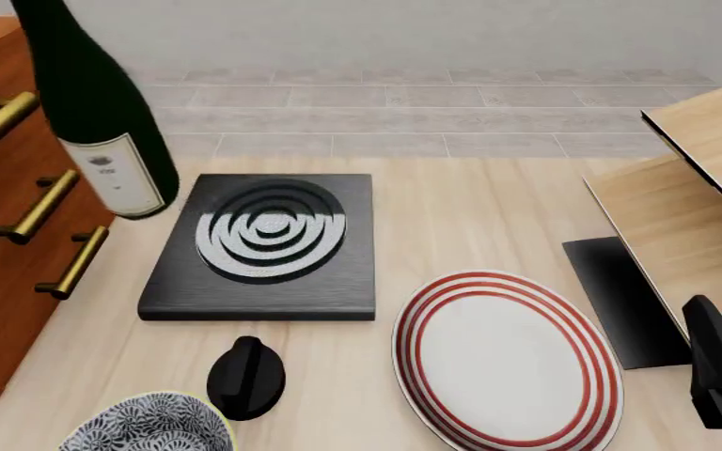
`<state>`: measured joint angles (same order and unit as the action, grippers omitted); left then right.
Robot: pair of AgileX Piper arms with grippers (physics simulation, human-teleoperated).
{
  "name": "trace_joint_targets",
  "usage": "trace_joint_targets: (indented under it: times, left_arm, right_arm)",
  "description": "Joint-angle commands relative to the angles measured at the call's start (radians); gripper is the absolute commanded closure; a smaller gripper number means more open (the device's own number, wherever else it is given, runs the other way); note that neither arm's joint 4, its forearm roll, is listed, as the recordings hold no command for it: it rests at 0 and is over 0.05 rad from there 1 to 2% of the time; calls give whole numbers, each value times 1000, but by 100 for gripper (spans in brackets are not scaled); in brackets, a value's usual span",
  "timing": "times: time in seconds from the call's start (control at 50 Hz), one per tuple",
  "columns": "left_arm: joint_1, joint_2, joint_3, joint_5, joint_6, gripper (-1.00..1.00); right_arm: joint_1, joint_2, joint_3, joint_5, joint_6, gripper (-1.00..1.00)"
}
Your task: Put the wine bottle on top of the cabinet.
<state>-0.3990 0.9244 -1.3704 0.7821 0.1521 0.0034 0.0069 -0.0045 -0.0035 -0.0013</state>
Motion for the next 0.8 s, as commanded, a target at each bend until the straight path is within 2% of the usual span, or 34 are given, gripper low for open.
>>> trace_joint_targets:
  times: [0.02,0.44,0.62,0.72,0.8]
  left_arm:
    - [51,1,-27,16,12,100]
    - [133,39,-144,81,16,100]
    - [201,52,-226,118,-2,100]
    - [221,57,-234,122,4,100]
    - [241,75,-287,147,3,100]
  right_arm:
    - [0,0,0,0,0,-100]
    - [0,0,0,0,0,-100]
    - [0,0,0,0,0,-100]
    - [0,0,0,0,0,-100]
    - [0,0,0,0,0,-100]
